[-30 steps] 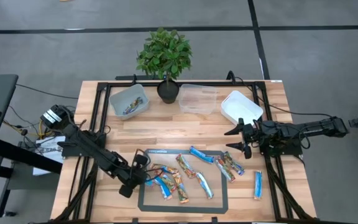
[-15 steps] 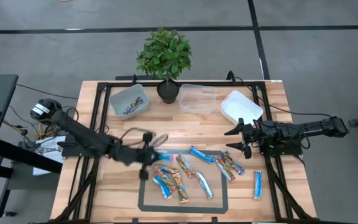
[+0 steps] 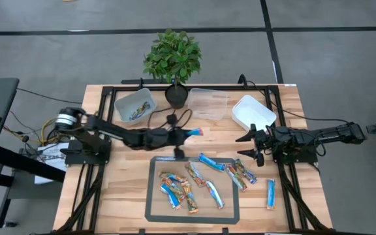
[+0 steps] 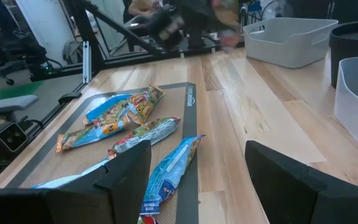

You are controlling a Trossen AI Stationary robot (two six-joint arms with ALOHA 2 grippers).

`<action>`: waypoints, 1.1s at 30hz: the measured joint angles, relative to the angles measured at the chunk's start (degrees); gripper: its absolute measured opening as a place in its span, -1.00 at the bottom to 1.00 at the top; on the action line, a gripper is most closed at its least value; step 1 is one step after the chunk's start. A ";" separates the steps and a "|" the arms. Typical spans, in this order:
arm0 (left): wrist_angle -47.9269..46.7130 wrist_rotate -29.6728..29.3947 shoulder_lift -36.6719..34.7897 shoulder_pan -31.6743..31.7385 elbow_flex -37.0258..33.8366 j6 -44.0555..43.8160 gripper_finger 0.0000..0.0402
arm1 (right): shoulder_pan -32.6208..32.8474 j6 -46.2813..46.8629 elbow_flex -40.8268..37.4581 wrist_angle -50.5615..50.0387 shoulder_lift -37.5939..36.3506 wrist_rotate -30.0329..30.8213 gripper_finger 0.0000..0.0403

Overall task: Pick and place Granola Bars by type
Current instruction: Put the red granola bar into the transparent bin

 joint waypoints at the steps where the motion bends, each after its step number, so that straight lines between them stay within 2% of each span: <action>1: -0.14 0.03 1.75 0.71 1.92 2.14 -0.83 | -0.02 0.00 0.00 0.00 0.01 0.00 0.27; 8: -10.23 -0.67 10.95 5.98 18.53 15.28 -0.83 | -0.01 0.00 0.02 -0.01 0.01 0.00 0.27; 11: -17.45 -3.67 14.23 8.50 26.45 17.92 -0.83 | -0.02 0.00 0.00 0.00 0.00 0.00 0.27; 15: -30.20 -4.41 18.07 12.56 36.91 16.94 -0.83 | -0.01 0.00 0.01 -0.02 0.01 0.00 0.27; 23: -50.56 -0.47 26.41 19.65 54.52 9.55 -0.83 | 0.00 0.00 0.00 -0.02 0.01 0.00 0.27; 27: -53.69 2.51 29.64 20.85 58.62 7.71 -0.83 | -0.01 0.00 0.02 -0.01 0.01 0.00 0.27; 33: -53.50 7.56 30.55 20.85 59.09 7.87 -0.73 | -0.02 0.00 0.01 -0.01 0.01 0.00 0.27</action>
